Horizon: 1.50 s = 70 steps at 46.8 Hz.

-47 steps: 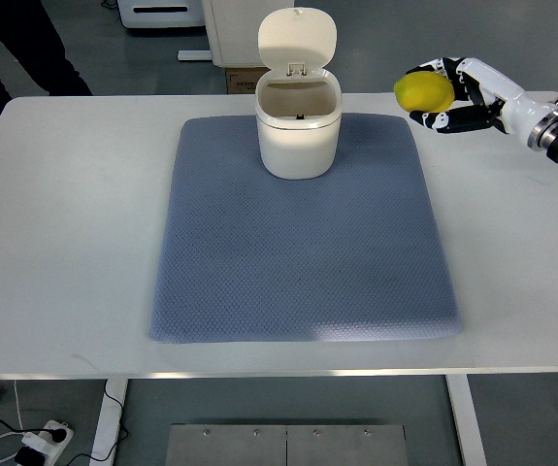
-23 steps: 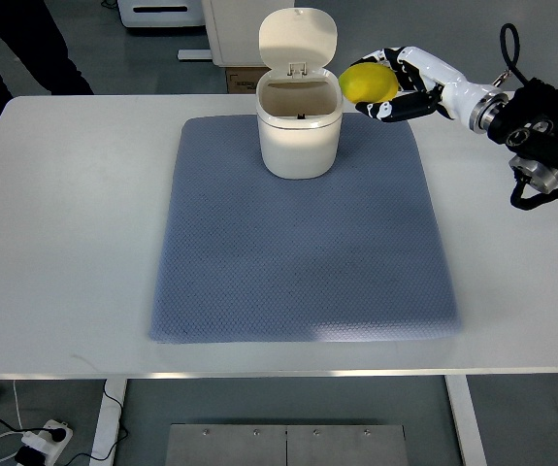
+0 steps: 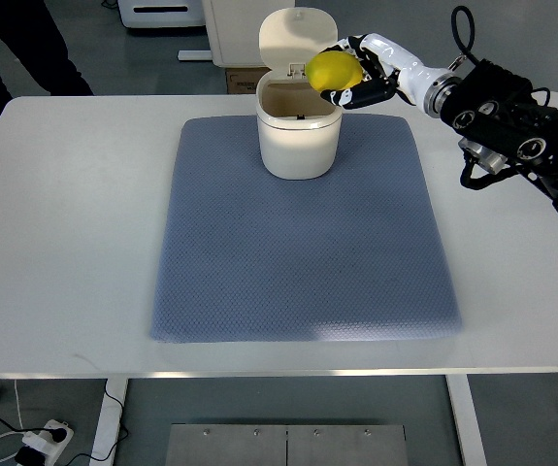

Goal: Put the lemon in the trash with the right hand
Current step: 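Position the held lemon over the open white bin with the right hand, then open the right hand's fingers to drop the lemon into the bin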

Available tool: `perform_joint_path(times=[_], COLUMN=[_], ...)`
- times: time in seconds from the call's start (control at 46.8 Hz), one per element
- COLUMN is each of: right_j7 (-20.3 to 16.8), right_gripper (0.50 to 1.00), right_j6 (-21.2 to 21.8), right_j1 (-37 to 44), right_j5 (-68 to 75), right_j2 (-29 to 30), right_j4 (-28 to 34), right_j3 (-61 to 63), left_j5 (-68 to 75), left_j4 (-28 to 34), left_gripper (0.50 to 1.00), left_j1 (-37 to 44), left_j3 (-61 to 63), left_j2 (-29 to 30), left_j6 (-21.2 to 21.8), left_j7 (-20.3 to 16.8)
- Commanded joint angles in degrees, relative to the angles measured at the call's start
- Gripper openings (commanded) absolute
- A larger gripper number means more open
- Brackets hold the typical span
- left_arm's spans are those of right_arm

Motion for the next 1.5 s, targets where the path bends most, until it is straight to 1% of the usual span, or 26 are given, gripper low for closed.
perform_joint_path(times=[0.0,0.278,0.449,0.62,0.727,0.813,0.856,0.941,1.048,1.112,1.176,1.198,1.476], right_j7=[-1.0,-1.4,-3.1,-3.2,-3.2,-3.2,-3.2,-3.3,-4.3,-4.4,-4.3,-4.3,-4.1], right_gripper=[0.5,0.5,0.5,0.5,0.531,0.583,0.625,0.688,0.828,0.922,0.979,0.985,0.989], right_j6=[0.0,0.0,-0.1,0.0,0.0,0.0,-0.1,-0.1,-0.3,-0.3,-0.4,-0.3,-0.3], right_j1=[0.0,0.0,0.0,-0.1,-0.1,0.0,0.0,0.0,0.0,0.0,0.0,0.0,0.0], right_j5=[0.8,1.6,1.6,1.6,1.6,1.6,1.6,1.6,1.6,1.6,1.6,1.5,1.5], right_j2=[1.4,2.9,4.8,7.6,8.1,8.1,8.1,8.1,8.1,8.1,8.1,8.1,7.9], right_j4=[-2.0,-2.7,-3.2,-7.3,-7.8,-7.8,-7.8,-7.9,-8.0,-8.0,-8.0,-8.0,-7.9], right_j3=[0.0,-0.1,-0.1,-0.1,-0.1,-0.1,-0.1,-0.1,-0.1,-0.1,-0.1,-0.1,-0.1], left_j5=[0.0,0.0,0.0,0.0,0.0,0.0,0.0,0.0,0.0,0.0,0.0,0.0,0.0], left_j4=[0.0,0.0,0.0,0.0,0.0,0.0,0.0,0.0,0.0,0.0,0.0,0.0,0.0], left_gripper=[1.0,1.0,1.0,1.0,1.0,1.0,1.0,1.0,1.0,1.0,1.0,1.0,1.0], left_j1=[0.0,0.0,0.0,0.0,0.0,0.0,0.0,0.0,0.0,0.0,0.0,0.0,0.0], left_j3=[0.0,0.0,0.0,0.0,0.0,0.0,0.0,0.0,0.0,0.0,0.0,0.0,0.0], left_j2=[0.0,0.0,0.0,0.0,0.0,0.0,0.0,0.0,0.0,0.0,0.0,0.0,0.0], left_j6=[0.0,0.0,0.0,0.0,0.0,-0.1,0.0,-0.1,0.0,0.0,-0.1,0.0,0.0], left_j7=[0.0,0.0,0.0,0.0,0.0,0.0,0.0,0.0,0.0,0.0,0.0,0.0,0.0])
